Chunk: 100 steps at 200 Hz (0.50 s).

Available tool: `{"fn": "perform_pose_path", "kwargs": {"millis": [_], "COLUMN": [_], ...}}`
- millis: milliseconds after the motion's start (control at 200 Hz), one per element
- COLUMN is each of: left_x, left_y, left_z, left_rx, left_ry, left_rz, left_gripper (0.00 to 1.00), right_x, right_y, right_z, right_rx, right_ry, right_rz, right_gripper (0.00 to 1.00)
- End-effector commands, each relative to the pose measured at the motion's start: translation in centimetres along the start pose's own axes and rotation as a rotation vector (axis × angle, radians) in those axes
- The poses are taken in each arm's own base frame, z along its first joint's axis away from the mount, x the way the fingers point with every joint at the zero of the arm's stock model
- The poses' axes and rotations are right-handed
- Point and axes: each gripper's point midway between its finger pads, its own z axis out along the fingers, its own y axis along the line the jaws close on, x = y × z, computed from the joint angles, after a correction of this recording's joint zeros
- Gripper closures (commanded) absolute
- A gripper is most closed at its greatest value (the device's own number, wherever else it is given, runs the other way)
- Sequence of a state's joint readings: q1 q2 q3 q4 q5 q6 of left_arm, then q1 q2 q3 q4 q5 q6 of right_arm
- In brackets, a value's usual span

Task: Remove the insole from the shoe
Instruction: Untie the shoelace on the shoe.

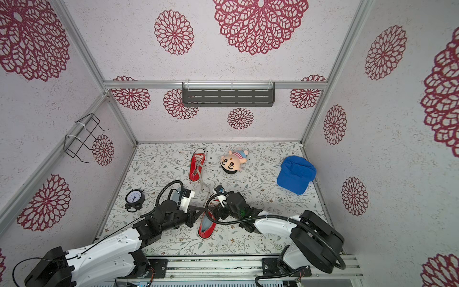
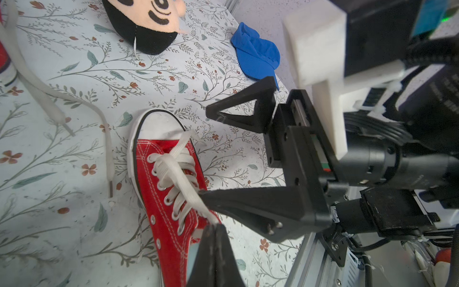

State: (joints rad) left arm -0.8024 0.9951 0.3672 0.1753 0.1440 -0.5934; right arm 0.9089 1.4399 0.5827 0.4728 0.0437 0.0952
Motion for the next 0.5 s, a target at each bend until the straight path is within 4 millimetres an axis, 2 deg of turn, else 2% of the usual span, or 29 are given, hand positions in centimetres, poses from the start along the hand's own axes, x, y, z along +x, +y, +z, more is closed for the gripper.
{"fn": "perform_pose_path", "kwargs": {"millis": [0, 130, 230, 355, 495], "left_x": [-1.4, -1.5, -1.5, -1.5, -1.3], "left_y": [-1.4, -1.7, -1.9, -2.0, -2.0], "left_z": [-0.4, -0.5, -0.8, -1.1, -1.5], "left_rx": [0.053, 0.064, 0.068, 0.075, 0.074], "left_ry": [-0.061, -0.067, -0.076, -0.087, -0.095], "left_rz": [0.012, 0.012, 0.013, 0.009, 0.000], "left_gripper": [1.00, 1.00, 1.00, 1.00, 1.00], "right_x": [-3.5, -3.5, -3.4, -5.0, -6.7], "right_y": [0.5, -0.6, -3.9, -8.2, -11.8], "right_z": [0.9, 2.5, 3.3, 2.6, 1.3], "right_rx": [-0.011, 0.057, 0.233, 0.390, 0.495], "right_ry": [-0.096, -0.088, -0.049, -0.090, -0.090], "right_rz": [-0.043, -0.059, -0.088, -0.043, -0.023], "right_gripper": [0.01, 0.01, 0.01, 0.01, 0.01]}}
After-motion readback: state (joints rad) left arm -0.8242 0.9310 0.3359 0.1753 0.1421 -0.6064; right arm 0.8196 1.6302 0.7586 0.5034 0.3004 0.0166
